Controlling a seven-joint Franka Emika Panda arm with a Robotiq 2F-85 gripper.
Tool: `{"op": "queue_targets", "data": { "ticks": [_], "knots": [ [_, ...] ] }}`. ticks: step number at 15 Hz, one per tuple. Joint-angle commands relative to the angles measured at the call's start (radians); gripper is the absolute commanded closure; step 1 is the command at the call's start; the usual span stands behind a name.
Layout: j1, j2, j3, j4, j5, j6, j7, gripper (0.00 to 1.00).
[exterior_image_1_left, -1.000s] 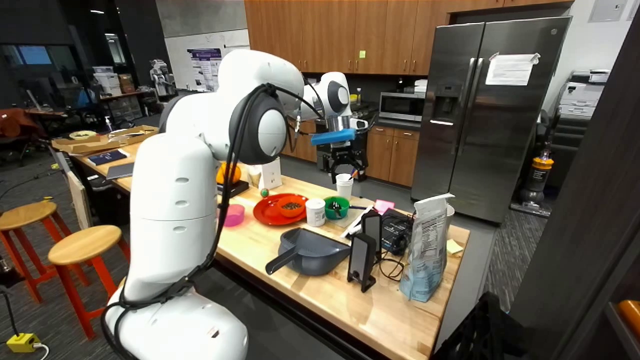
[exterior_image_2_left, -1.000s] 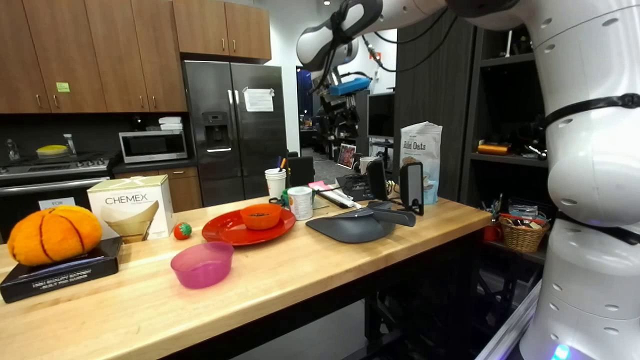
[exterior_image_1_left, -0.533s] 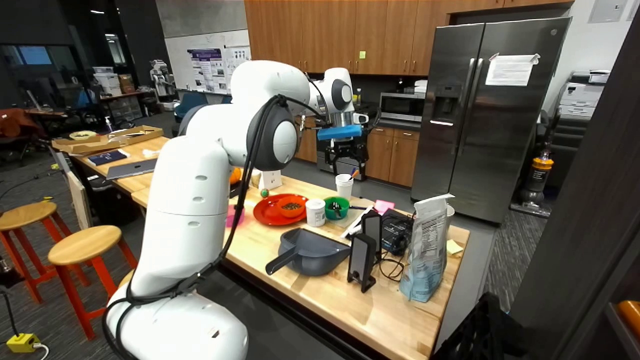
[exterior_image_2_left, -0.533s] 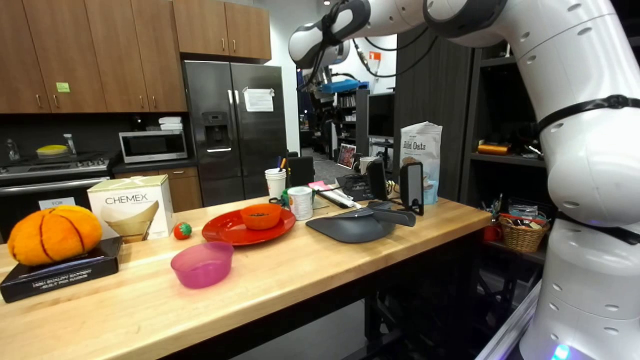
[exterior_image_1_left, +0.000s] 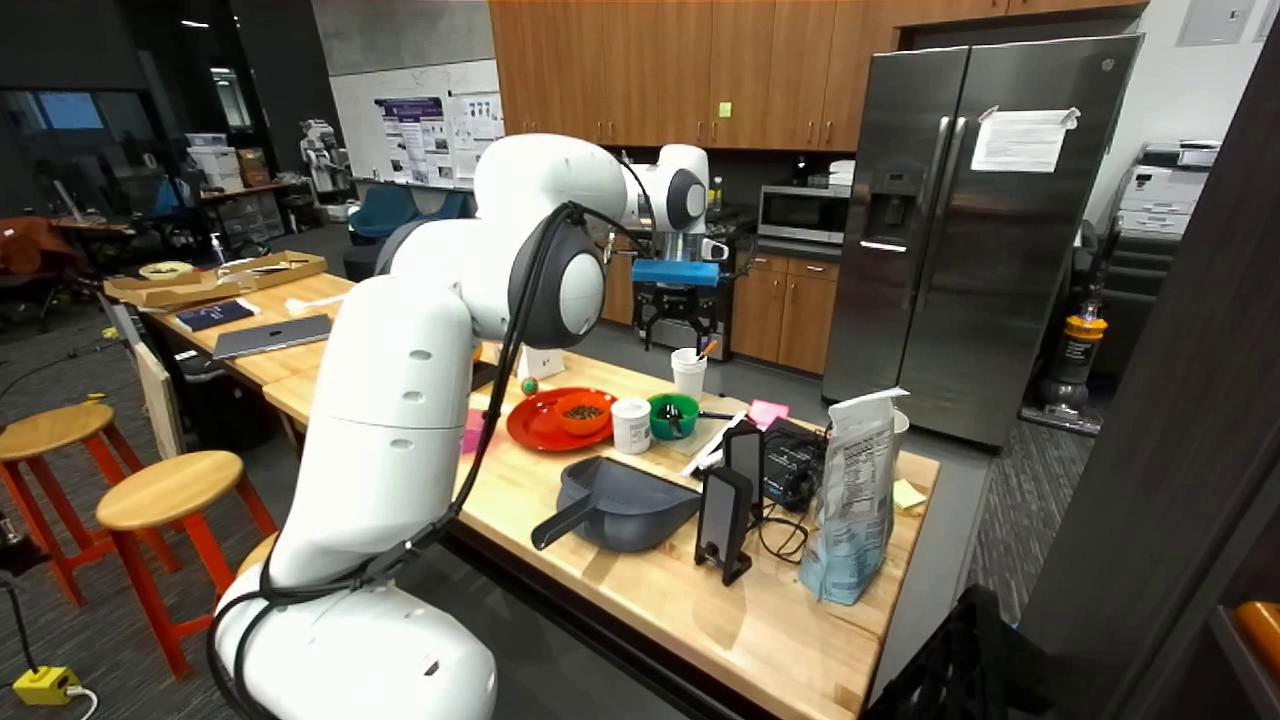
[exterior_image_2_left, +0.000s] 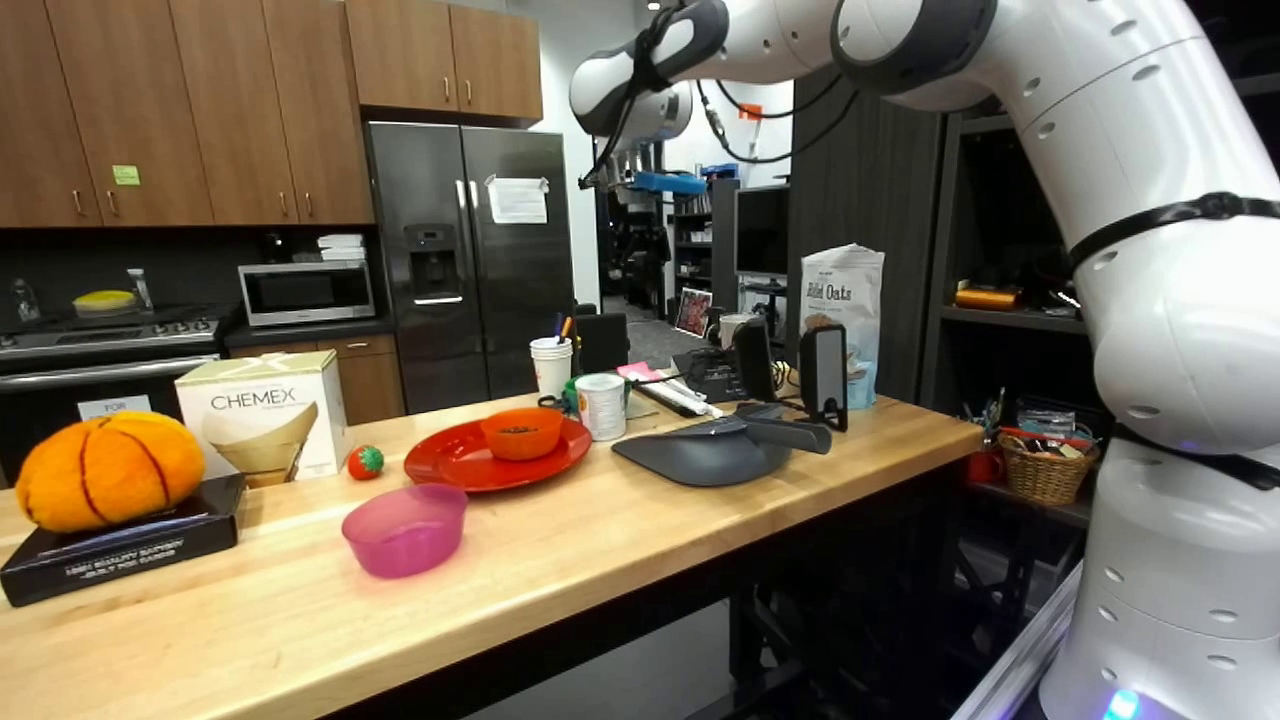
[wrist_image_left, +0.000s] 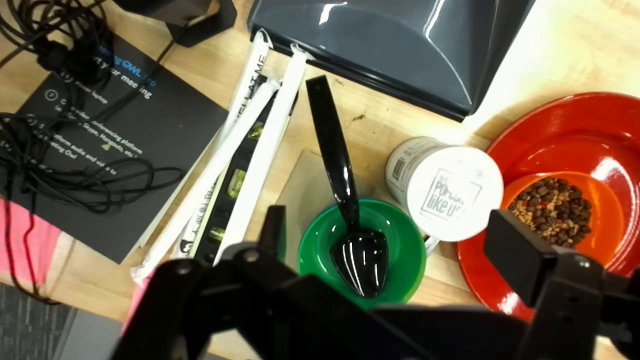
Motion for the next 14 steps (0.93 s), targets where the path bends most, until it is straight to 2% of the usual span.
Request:
{"op": "queue_targets", "data": {
  "ticks": [1,8,12,14],
  "knots": [
    [-0.007,0.017,0.005,0.033,0.020,-0.085,-0.017,0.00],
    [-0.009,0.021,0.009,0.011,0.019,-0.180,-0.044,0.00],
    [-0.009,0.019,0.007,-0.001,0.006,-0.161,-0.072,0.00],
    [-0.008,0.005,0.005,-0.026,-0.013,-0.096,-0.096,0.00]
  ]
}}
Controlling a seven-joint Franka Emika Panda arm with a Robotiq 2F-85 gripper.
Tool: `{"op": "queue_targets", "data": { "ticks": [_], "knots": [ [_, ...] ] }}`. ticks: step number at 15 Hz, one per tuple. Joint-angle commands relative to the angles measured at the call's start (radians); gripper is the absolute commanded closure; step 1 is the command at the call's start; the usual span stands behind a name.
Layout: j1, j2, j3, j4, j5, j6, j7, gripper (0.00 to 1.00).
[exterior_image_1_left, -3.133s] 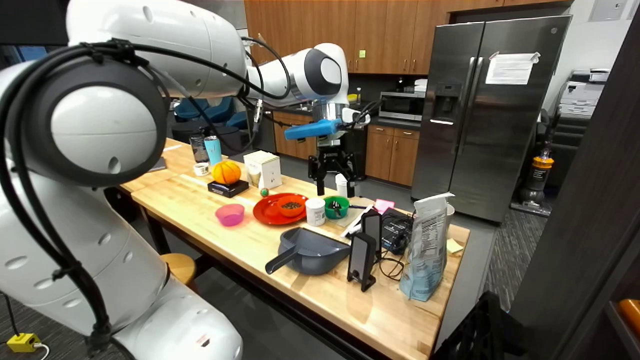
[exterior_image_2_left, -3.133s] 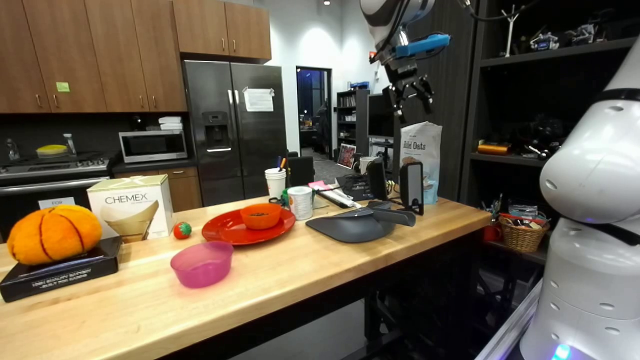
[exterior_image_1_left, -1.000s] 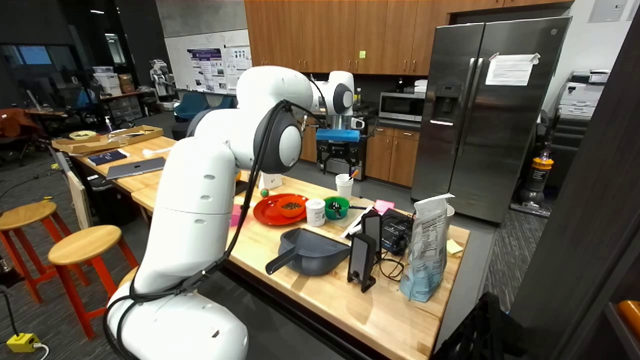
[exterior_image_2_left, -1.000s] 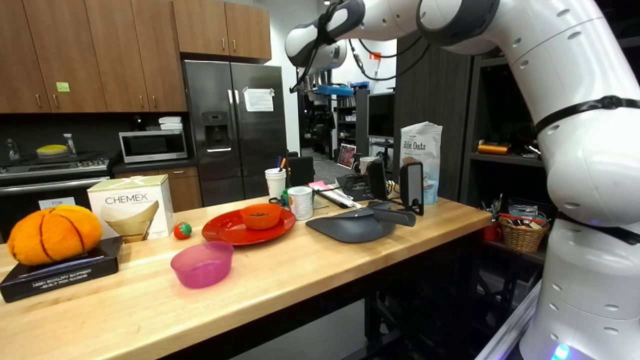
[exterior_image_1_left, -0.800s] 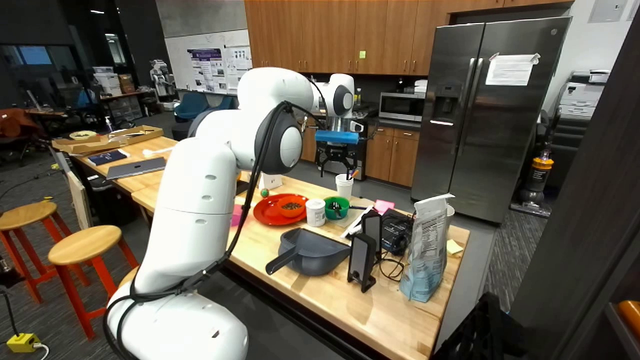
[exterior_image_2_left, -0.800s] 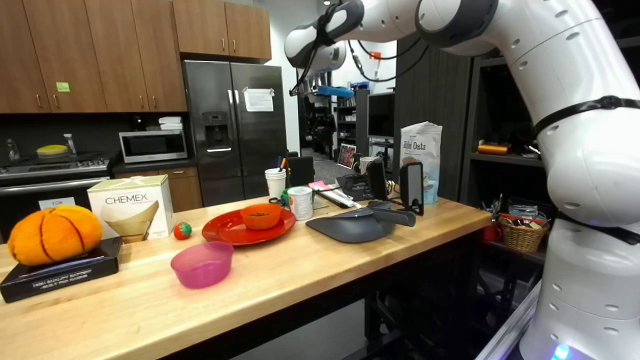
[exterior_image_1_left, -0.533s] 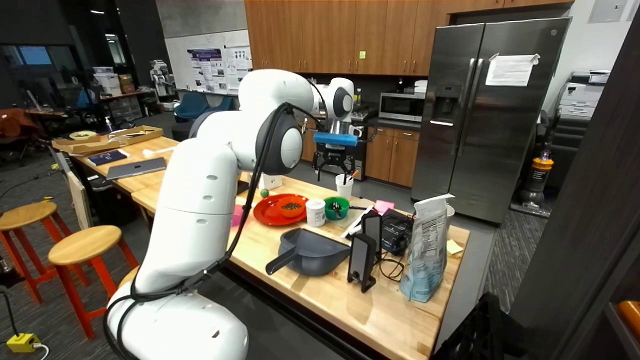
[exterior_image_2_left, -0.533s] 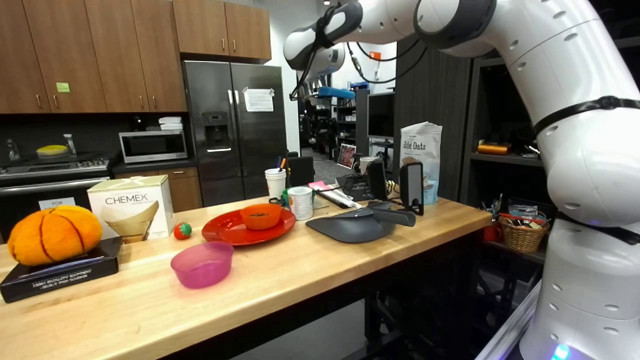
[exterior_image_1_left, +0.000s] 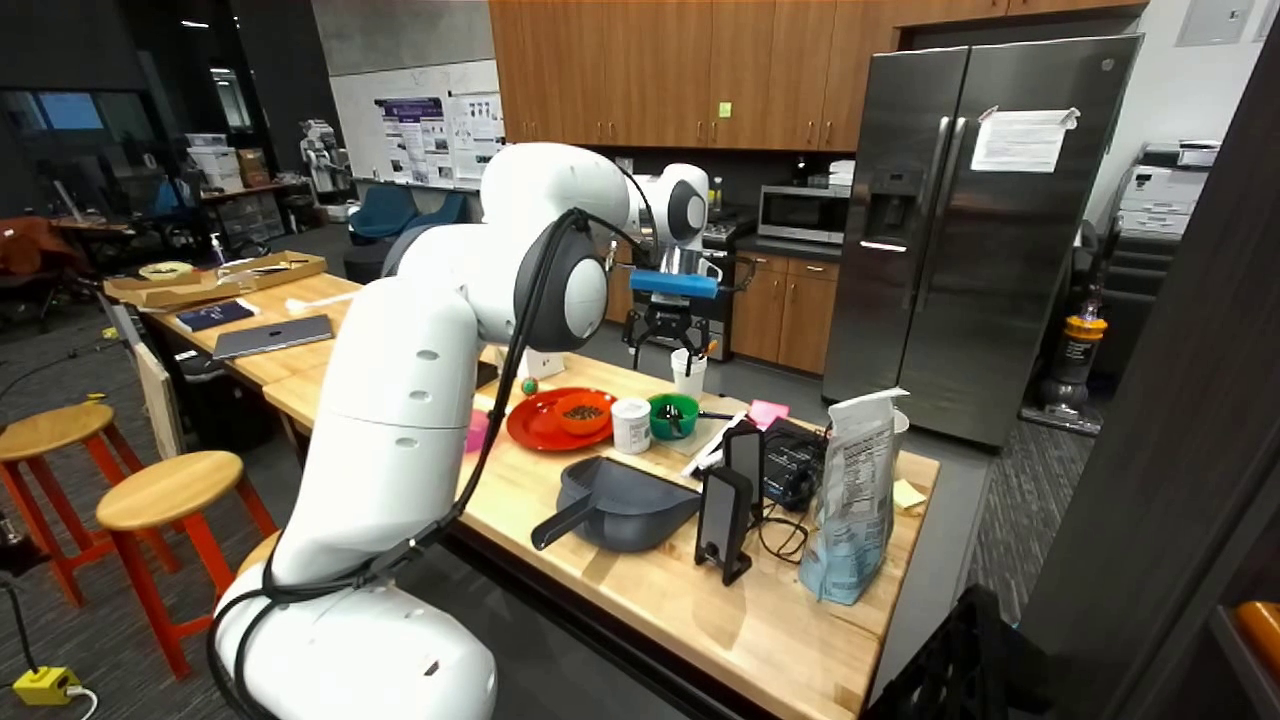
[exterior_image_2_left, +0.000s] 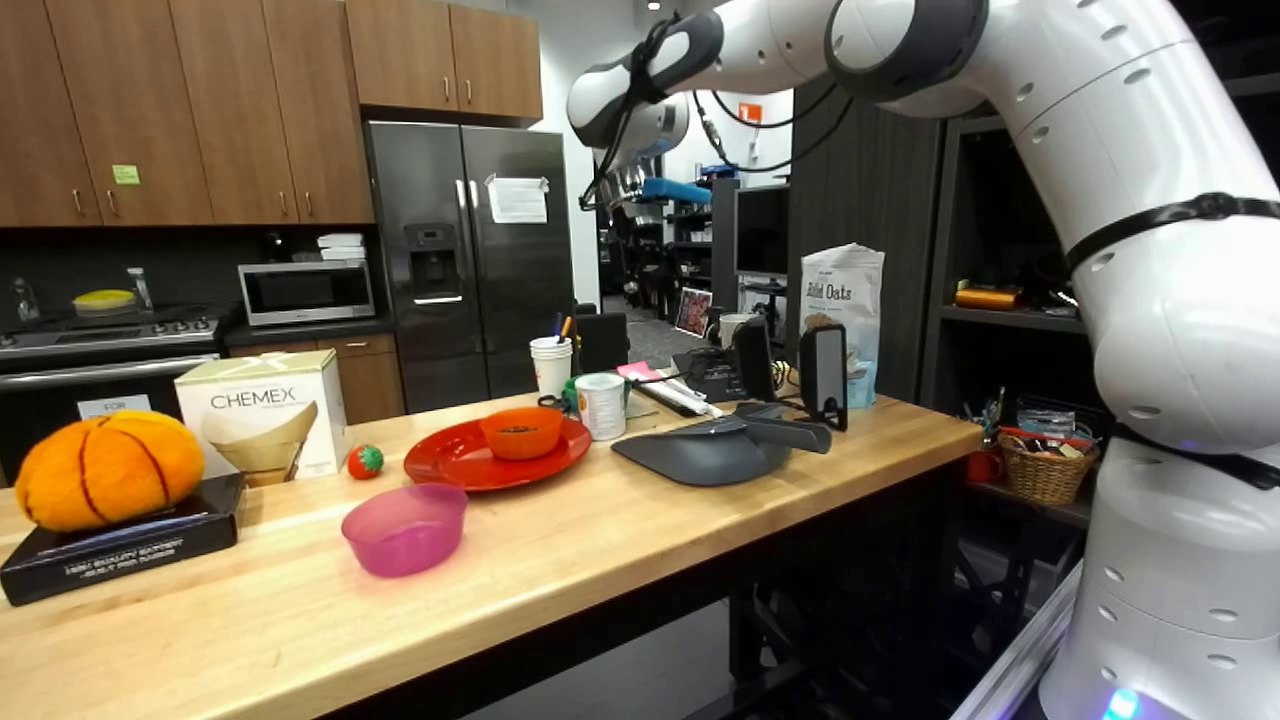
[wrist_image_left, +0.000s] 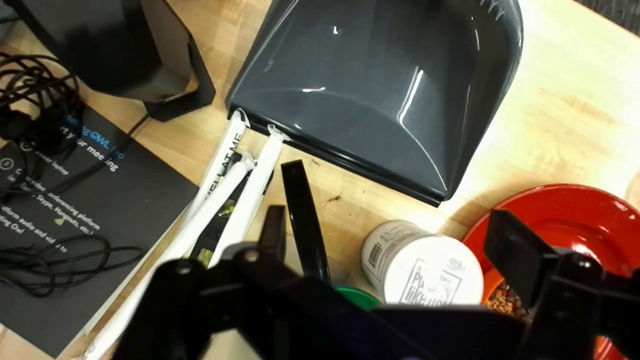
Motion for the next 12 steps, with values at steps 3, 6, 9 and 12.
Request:
{"op": "queue_targets", "data": {
  "ticks": [3,6,9,12],
  "knots": [
    [-0.009,-0.030,-0.002,-0.067,-0.029,0.153,-0.054,0.00],
    [-0.012,-0.035,-0.004,-0.120,-0.032,0.231,-0.055,0.00],
    [-0.017,-0.045,-0.002,-0.184,-0.022,0.279,-0.049,0.00],
    [-0.021,-0.051,0.002,-0.234,-0.011,0.301,-0.051,0.00]
  ]
}}
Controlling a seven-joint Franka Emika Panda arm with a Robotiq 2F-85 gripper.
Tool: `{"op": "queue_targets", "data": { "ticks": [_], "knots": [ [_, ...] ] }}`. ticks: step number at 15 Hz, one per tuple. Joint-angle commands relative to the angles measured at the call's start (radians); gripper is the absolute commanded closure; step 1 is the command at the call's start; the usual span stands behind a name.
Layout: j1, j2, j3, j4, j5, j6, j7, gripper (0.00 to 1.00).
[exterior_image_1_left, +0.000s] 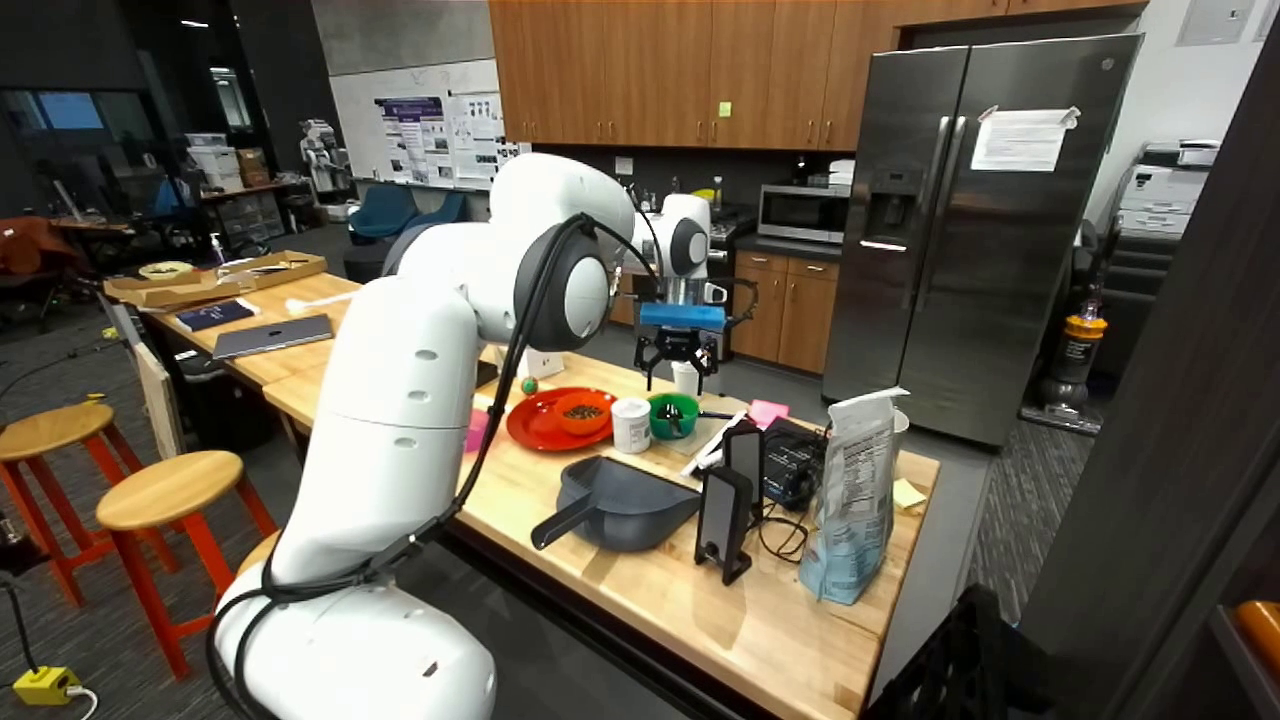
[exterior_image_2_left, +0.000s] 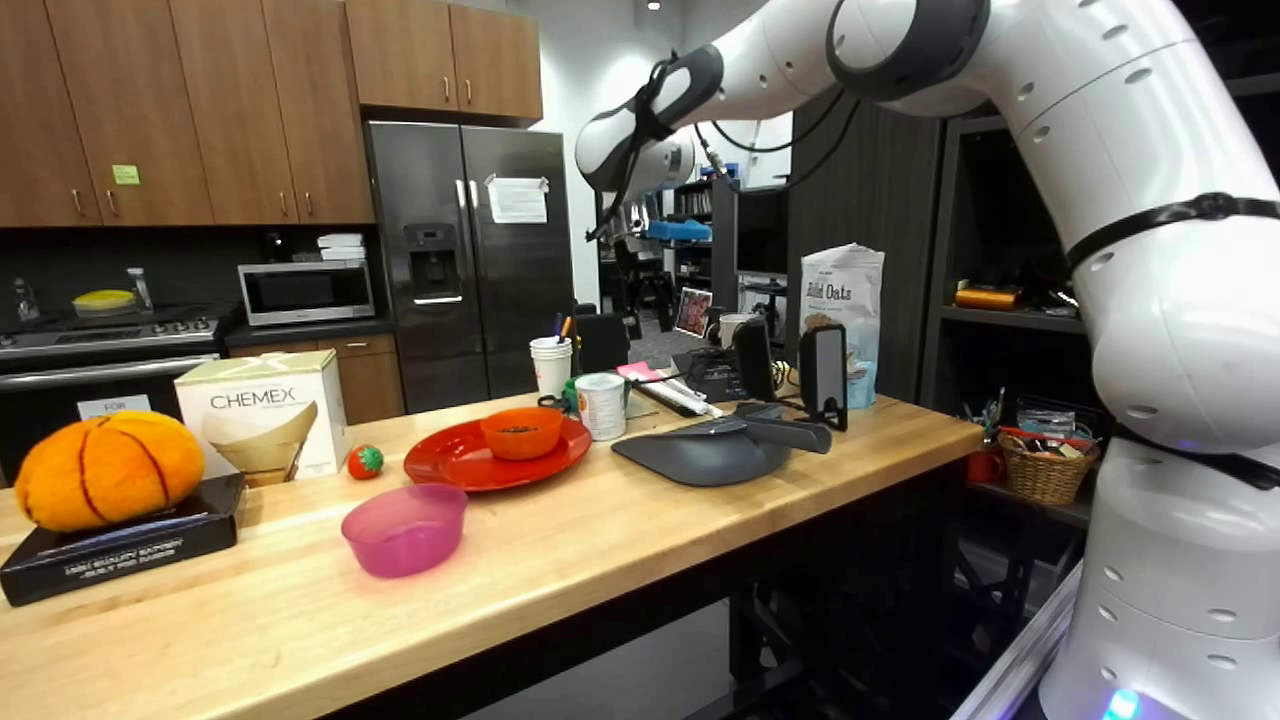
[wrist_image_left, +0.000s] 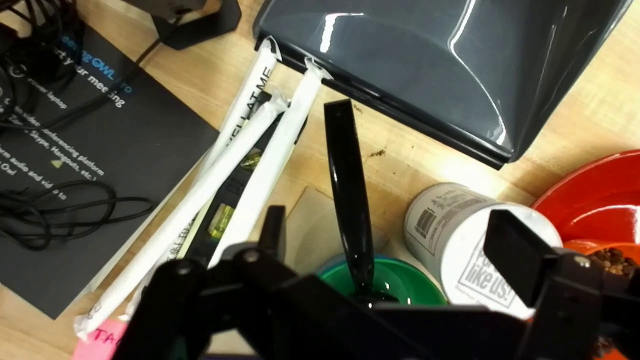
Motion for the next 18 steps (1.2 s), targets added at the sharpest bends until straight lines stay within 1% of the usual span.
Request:
{"op": "queue_targets", "data": {
  "ticks": [1,9,18],
  "knots": [
    [-0.012,-0.046,0.005,-0.097,0.012,0.034,-0.013,0.00],
    [-0.016,-0.041,0.007,-0.167,0.028,0.030,-0.018,0.00],
    [-0.031,-0.022,0.007,-0.189,0.033,0.041,-0.051,0.00]
  ]
}}
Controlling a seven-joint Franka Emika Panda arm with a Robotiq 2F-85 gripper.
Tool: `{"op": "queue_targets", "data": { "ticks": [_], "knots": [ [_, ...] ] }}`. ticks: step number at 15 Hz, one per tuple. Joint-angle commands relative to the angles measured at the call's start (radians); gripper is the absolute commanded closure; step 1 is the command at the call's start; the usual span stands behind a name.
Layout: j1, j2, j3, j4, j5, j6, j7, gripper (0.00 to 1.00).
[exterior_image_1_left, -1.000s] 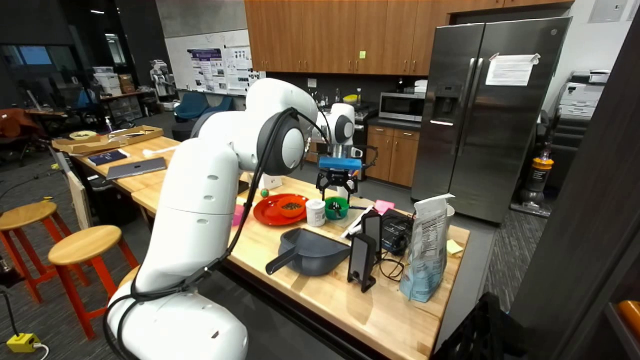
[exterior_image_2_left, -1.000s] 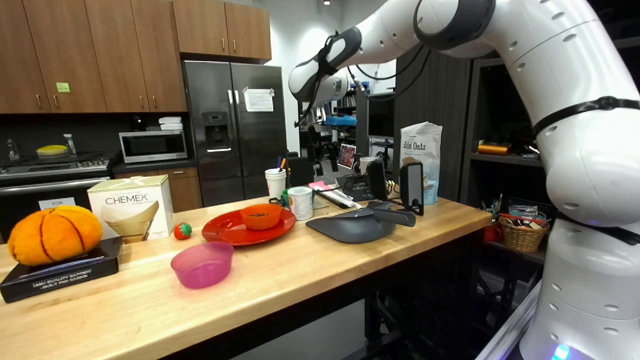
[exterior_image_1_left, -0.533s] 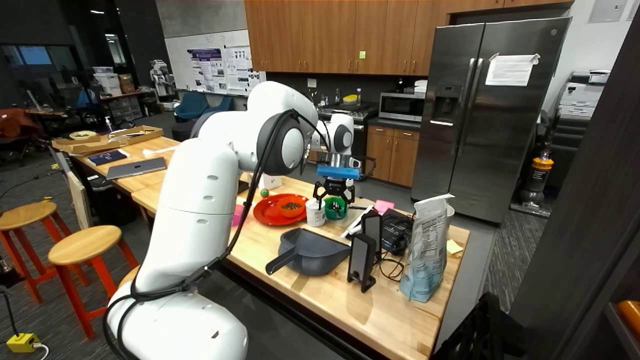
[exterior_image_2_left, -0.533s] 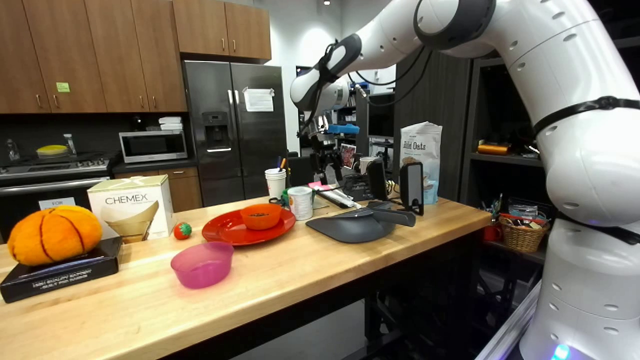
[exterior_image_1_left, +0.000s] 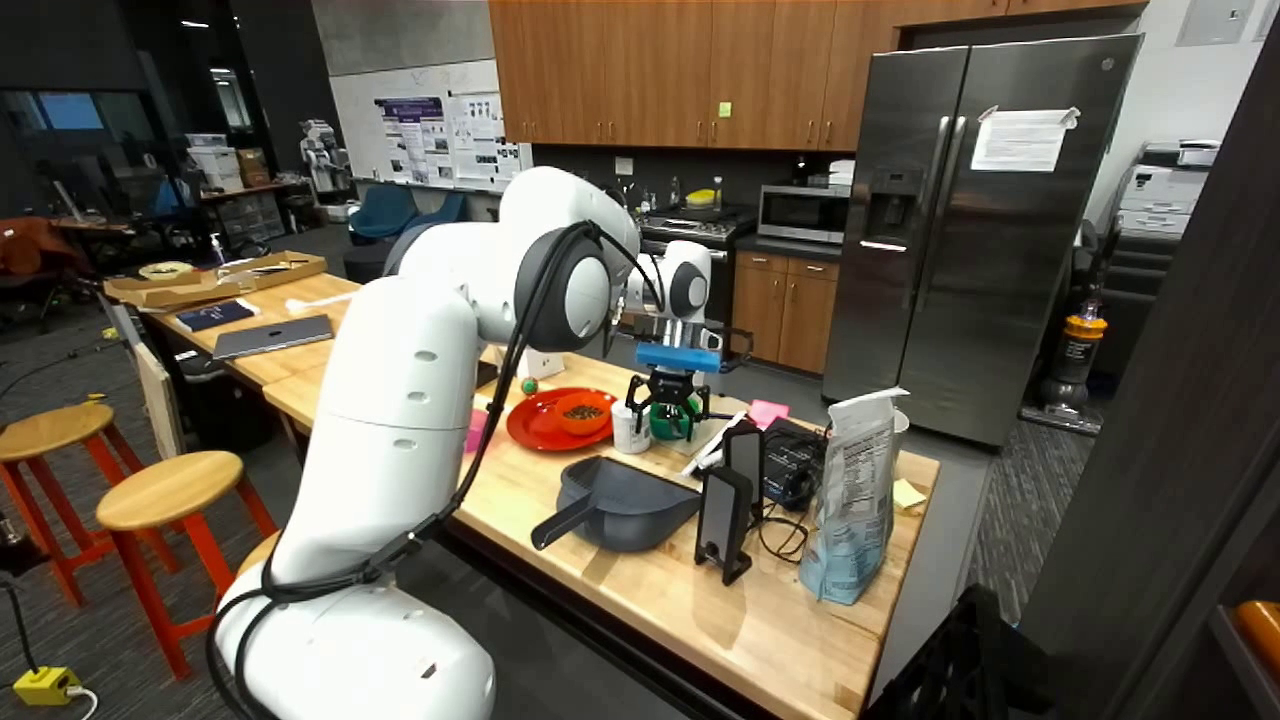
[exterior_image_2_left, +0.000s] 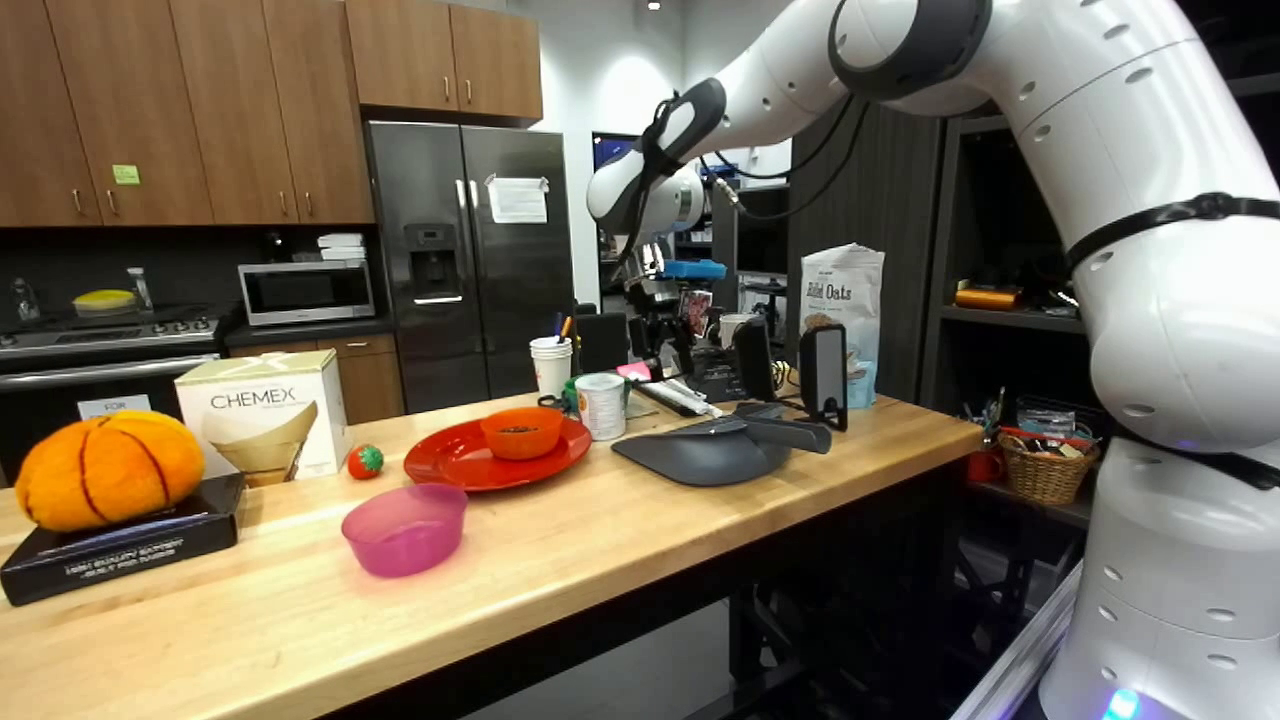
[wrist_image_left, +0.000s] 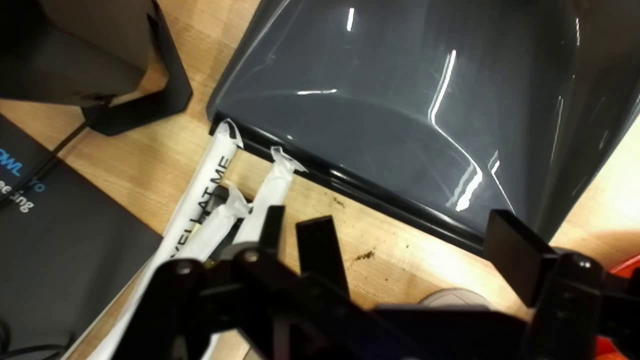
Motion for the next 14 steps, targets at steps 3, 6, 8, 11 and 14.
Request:
{"op": "queue_targets", "data": {
  "ticks": [3,6,8,11,14],
  "knots": [
    [-0.020,-0.002,0.008,-0.010,0.000,0.027,-0.077,0.00],
    [-0.018,0.014,0.007,0.011,-0.018,0.022,-0.113,0.00],
    [-0.018,0.015,0.005,0.023,-0.023,0.015,-0.123,0.00],
    [-0.010,0.006,0.004,0.040,-0.044,0.006,-0.125,0.00],
    [-0.010,0.009,0.003,0.059,-0.071,0.017,-0.143,0.00]
  ]
}}
